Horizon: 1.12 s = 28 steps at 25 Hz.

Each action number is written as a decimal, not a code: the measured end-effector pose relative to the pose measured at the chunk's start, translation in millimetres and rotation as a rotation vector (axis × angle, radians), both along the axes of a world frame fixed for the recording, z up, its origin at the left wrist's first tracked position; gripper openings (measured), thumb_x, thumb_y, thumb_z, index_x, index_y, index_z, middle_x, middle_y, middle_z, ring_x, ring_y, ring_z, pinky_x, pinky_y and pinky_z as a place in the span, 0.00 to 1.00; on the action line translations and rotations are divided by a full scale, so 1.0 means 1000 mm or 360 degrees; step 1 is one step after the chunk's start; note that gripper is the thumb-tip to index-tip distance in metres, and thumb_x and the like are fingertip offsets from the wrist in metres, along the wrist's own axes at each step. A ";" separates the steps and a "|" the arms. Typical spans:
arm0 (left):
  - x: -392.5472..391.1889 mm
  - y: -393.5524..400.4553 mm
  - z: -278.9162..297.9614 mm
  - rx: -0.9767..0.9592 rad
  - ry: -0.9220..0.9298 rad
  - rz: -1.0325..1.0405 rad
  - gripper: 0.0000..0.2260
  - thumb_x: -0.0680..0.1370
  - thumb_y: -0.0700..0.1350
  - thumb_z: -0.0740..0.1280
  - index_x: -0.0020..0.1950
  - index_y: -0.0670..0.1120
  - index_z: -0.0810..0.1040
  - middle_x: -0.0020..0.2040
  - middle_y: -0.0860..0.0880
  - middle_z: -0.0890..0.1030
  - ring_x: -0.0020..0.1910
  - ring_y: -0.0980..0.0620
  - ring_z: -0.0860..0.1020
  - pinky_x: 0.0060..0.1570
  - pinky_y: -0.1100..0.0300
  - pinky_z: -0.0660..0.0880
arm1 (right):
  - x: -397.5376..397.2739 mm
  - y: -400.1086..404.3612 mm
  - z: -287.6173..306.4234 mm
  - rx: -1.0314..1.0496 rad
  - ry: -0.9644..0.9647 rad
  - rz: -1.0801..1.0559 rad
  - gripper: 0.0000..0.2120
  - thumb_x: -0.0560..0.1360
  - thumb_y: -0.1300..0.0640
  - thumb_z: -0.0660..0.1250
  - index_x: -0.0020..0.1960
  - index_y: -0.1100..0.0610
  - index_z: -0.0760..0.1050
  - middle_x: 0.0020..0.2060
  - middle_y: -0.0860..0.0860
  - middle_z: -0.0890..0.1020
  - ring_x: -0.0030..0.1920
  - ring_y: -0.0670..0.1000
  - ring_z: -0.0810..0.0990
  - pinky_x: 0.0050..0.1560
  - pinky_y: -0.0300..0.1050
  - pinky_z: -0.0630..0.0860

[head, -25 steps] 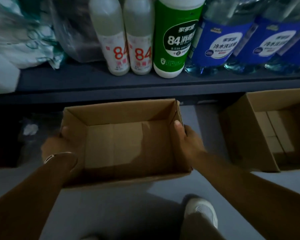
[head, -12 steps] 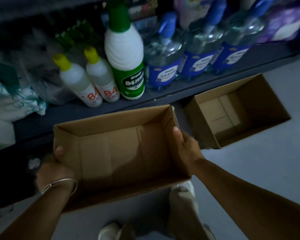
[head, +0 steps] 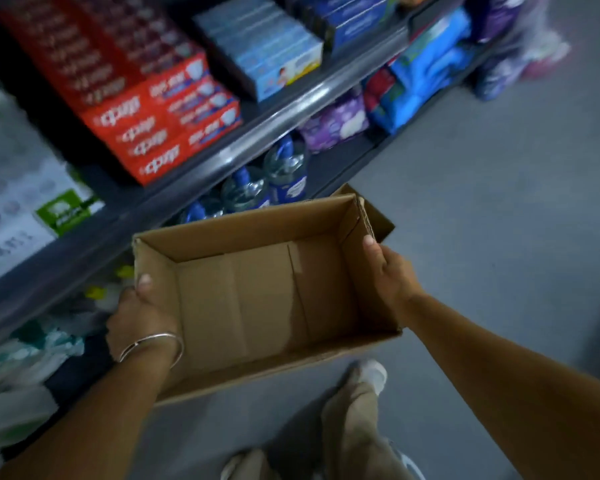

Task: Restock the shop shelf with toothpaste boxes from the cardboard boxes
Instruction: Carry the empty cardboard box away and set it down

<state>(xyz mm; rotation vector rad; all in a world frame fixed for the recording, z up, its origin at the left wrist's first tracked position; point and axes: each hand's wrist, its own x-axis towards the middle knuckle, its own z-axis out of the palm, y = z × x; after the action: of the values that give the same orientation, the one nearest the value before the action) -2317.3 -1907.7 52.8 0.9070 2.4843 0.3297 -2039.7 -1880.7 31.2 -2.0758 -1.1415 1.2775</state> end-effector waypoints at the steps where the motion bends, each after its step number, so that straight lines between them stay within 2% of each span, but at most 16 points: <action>1: 0.017 0.013 0.012 0.0028 0.0034 -0.0021 0.22 0.82 0.49 0.49 0.62 0.33 0.69 0.61 0.30 0.72 0.60 0.31 0.71 0.58 0.44 0.67 | 0.020 0.005 0.018 0.0030 -0.0032 -0.0034 0.25 0.81 0.45 0.51 0.63 0.64 0.73 0.53 0.58 0.78 0.57 0.55 0.75 0.58 0.48 0.70; 3: 0.044 0.039 0.035 0.0108 -0.0009 -0.0074 0.25 0.82 0.52 0.47 0.61 0.32 0.70 0.62 0.29 0.72 0.60 0.30 0.70 0.59 0.43 0.66 | 0.056 0.016 0.044 0.0061 -0.0093 -0.0102 0.26 0.81 0.44 0.50 0.60 0.63 0.75 0.46 0.54 0.75 0.50 0.51 0.72 0.54 0.47 0.69; 6: 0.121 0.095 0.073 0.0196 -0.0002 -0.0297 0.25 0.82 0.52 0.47 0.60 0.31 0.69 0.62 0.28 0.71 0.61 0.30 0.70 0.59 0.42 0.65 | 0.131 0.034 0.083 0.0107 -0.0068 -0.0309 0.22 0.81 0.43 0.51 0.58 0.57 0.76 0.46 0.52 0.74 0.52 0.51 0.72 0.55 0.46 0.69; 8: 0.177 0.129 0.099 0.0226 0.0023 -0.0407 0.25 0.82 0.52 0.47 0.60 0.31 0.70 0.62 0.28 0.71 0.62 0.30 0.69 0.60 0.42 0.65 | 0.186 0.047 0.110 0.0091 -0.0046 -0.0434 0.25 0.80 0.43 0.51 0.59 0.61 0.76 0.48 0.53 0.76 0.54 0.53 0.73 0.57 0.48 0.69; 11: 0.260 0.180 0.139 0.0282 -0.0044 -0.0579 0.25 0.82 0.52 0.48 0.61 0.31 0.70 0.62 0.28 0.71 0.62 0.30 0.69 0.60 0.42 0.65 | 0.262 0.065 0.146 0.0107 -0.0043 -0.0575 0.26 0.80 0.42 0.50 0.55 0.62 0.75 0.44 0.54 0.77 0.51 0.54 0.74 0.53 0.48 0.69; 14: 0.335 0.229 0.168 0.0341 -0.0049 -0.0724 0.25 0.82 0.52 0.47 0.62 0.32 0.70 0.63 0.29 0.71 0.63 0.31 0.69 0.60 0.42 0.65 | 0.329 0.086 0.178 0.0138 -0.0067 -0.0692 0.29 0.80 0.42 0.50 0.61 0.65 0.73 0.55 0.60 0.78 0.59 0.59 0.75 0.56 0.47 0.69; 17: 0.413 0.277 0.193 0.0361 -0.0045 -0.0862 0.25 0.82 0.52 0.48 0.63 0.32 0.70 0.64 0.30 0.70 0.64 0.31 0.68 0.62 0.43 0.64 | 0.394 0.108 0.202 0.0161 -0.0085 -0.0801 0.28 0.81 0.42 0.49 0.65 0.64 0.71 0.61 0.60 0.76 0.64 0.59 0.72 0.60 0.47 0.67; 21: 0.511 0.343 0.210 0.0394 -0.0044 -0.0975 0.24 0.82 0.52 0.49 0.63 0.33 0.70 0.65 0.30 0.70 0.65 0.32 0.68 0.62 0.43 0.64 | 0.479 0.152 0.222 0.0168 -0.0086 -0.0925 0.30 0.81 0.43 0.49 0.64 0.68 0.70 0.62 0.63 0.75 0.64 0.62 0.71 0.63 0.53 0.67; 28: 0.714 0.496 0.231 0.0377 -0.0081 -0.1184 0.25 0.82 0.52 0.50 0.63 0.32 0.72 0.64 0.31 0.72 0.63 0.32 0.69 0.61 0.44 0.66 | 0.657 0.277 0.252 0.0179 -0.0124 -0.1148 0.30 0.81 0.43 0.49 0.65 0.69 0.69 0.63 0.64 0.73 0.65 0.62 0.70 0.64 0.53 0.66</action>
<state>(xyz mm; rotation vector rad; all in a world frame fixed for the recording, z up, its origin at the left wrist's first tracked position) -1603.6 -1411.4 284.0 1.7965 1.9038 0.3772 -1382.6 -1603.5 283.0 -2.1603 -0.3922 0.7644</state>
